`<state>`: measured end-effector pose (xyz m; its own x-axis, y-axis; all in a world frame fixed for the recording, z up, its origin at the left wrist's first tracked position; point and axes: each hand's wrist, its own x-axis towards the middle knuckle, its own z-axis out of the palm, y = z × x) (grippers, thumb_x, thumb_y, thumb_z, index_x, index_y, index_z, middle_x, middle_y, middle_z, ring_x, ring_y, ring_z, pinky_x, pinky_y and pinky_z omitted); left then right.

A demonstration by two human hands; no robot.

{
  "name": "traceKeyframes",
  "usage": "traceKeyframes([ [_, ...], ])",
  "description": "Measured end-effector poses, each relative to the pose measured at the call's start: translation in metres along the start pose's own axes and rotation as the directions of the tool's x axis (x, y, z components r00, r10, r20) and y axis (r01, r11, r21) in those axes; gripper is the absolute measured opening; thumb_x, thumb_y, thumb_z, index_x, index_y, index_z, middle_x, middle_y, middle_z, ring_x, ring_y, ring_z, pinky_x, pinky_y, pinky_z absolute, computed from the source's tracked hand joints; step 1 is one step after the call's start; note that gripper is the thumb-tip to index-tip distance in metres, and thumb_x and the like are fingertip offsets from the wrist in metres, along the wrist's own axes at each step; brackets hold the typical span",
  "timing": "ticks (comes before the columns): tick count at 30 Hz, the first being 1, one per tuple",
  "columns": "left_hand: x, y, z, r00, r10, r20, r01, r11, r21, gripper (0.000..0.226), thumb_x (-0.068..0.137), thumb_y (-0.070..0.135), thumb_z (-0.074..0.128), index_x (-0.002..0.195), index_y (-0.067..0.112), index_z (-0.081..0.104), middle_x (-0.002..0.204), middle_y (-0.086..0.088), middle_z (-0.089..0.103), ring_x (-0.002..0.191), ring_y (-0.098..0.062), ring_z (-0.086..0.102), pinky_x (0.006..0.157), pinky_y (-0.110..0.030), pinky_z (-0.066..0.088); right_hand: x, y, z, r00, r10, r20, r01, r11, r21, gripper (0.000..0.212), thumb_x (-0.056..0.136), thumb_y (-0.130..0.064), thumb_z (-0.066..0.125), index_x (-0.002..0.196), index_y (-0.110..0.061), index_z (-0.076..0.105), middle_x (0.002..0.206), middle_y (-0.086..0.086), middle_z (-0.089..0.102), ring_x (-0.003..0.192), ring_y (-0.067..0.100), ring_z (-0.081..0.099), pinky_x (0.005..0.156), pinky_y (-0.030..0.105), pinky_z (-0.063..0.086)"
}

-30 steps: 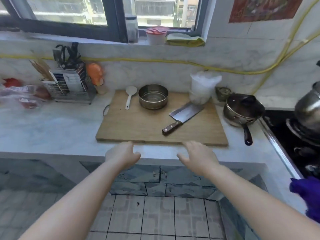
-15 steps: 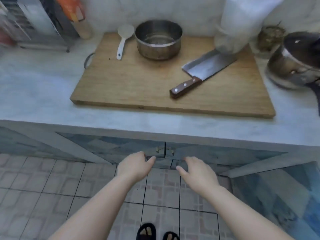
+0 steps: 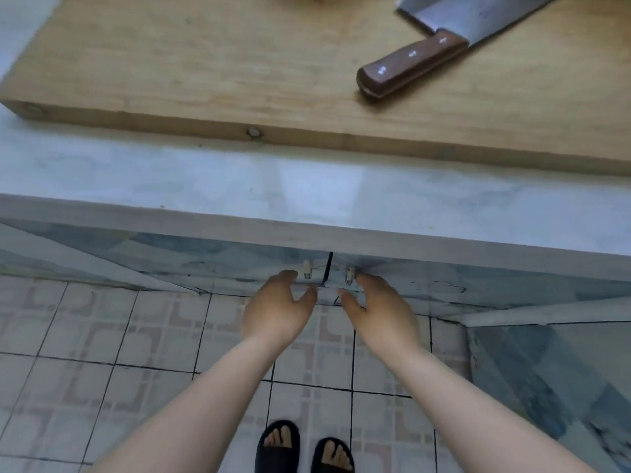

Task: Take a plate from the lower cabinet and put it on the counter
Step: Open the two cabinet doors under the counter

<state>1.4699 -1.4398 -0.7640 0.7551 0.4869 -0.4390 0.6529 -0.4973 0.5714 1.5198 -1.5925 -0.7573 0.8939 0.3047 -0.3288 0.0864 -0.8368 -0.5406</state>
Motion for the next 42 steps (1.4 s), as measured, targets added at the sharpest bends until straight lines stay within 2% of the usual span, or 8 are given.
traceKeyframes([
  [4,0.005,0.004,0.006,0.996,0.078,-0.036,-0.082,0.989,-0.12,0.05,0.083,0.046,0.054,0.127,0.024,0.053,0.127,0.007,0.059,0.114,-0.013,0.054,0.093,-0.031,0.046,0.006,0.004,0.008,0.999,-0.051,-0.013,0.05,0.999,-0.017,0.037,0.091,-0.045,0.041,0.118,-0.023,0.054,0.115,-0.002,0.06,0.096,0.017,0.057,0.07,0.028,0.045],
  [8,0.001,0.001,0.01,0.996,0.076,-0.052,-0.085,0.979,-0.187,0.044,0.083,0.037,0.058,0.126,0.024,0.053,0.12,0.007,0.062,0.111,-0.011,0.056,0.09,-0.034,0.049,0.003,0.004,0.013,1.0,-0.021,-0.018,0.022,0.999,0.036,0.04,0.092,-0.043,0.042,0.126,-0.024,0.051,0.125,-0.004,0.058,0.101,0.017,0.058,0.077,0.028,0.048],
  [12,-0.008,0.0,0.015,0.994,0.082,-0.069,-0.09,0.987,-0.133,0.044,0.081,0.037,0.059,0.124,0.028,0.051,0.117,0.01,0.061,0.108,-0.008,0.056,0.079,-0.026,0.045,-0.007,0.003,0.017,0.999,0.022,-0.039,-0.02,0.998,0.054,0.042,0.092,-0.044,0.042,0.128,-0.024,0.051,0.128,-0.005,0.057,0.106,0.017,0.056,0.074,0.026,0.045],
  [19,-0.04,-0.011,0.012,0.999,0.042,-0.011,-0.043,0.991,-0.128,0.044,0.078,0.039,0.061,0.12,0.028,0.053,0.117,0.009,0.061,0.108,-0.009,0.057,0.076,-0.022,0.04,-0.03,0.007,0.015,0.999,0.024,-0.032,-0.022,0.999,0.043,0.04,0.092,-0.042,0.044,0.125,-0.022,0.055,0.129,-0.001,0.059,0.108,0.019,0.058,0.073,0.025,0.043],
  [23,-0.06,-0.025,0.01,1.0,0.019,0.024,-0.017,0.996,-0.086,0.052,0.074,0.045,0.061,0.122,0.025,0.051,0.121,0.003,0.061,0.111,-0.014,0.056,0.077,-0.023,0.04,-0.052,0.012,0.016,1.0,0.003,-0.028,-0.003,1.0,0.027,0.036,0.091,-0.039,0.046,0.115,-0.016,0.06,0.117,0.004,0.065,0.098,0.024,0.061,0.071,0.031,0.048],
  [28,-0.083,-0.044,0.008,0.998,0.032,0.052,-0.028,0.997,-0.077,0.053,0.073,0.042,0.063,0.122,0.025,0.051,0.123,0.001,0.06,0.114,-0.016,0.055,0.08,-0.024,0.04,-0.08,0.021,0.022,0.999,0.003,-0.034,-0.001,0.999,0.037,0.038,0.09,-0.043,0.046,0.118,-0.022,0.059,0.116,0.002,0.066,0.096,0.022,0.061,0.063,0.027,0.042],
  [35,-0.117,-0.074,0.004,0.999,0.023,0.027,-0.021,0.998,-0.067,0.053,0.074,0.043,0.065,0.122,0.025,0.052,0.124,0.002,0.06,0.116,-0.014,0.054,0.083,-0.025,0.041,-0.128,0.034,0.032,0.991,0.11,-0.083,-0.1,0.989,0.107,0.049,0.086,-0.049,0.053,0.125,-0.021,0.056,0.123,0.005,0.064,0.105,0.028,0.061,0.075,0.033,0.049],
  [42,-0.163,-0.116,-0.018,0.997,0.042,0.059,-0.042,0.999,-0.002,0.049,0.075,0.04,0.066,0.119,0.025,0.051,0.125,0.001,0.059,0.112,-0.021,0.056,0.076,-0.025,0.037,-0.194,0.047,0.034,0.966,0.224,-0.125,-0.216,0.973,0.074,0.049,0.081,-0.061,0.051,0.113,-0.025,0.059,0.1,0.007,0.068,0.085,0.028,0.063,0.062,0.031,0.046],
])
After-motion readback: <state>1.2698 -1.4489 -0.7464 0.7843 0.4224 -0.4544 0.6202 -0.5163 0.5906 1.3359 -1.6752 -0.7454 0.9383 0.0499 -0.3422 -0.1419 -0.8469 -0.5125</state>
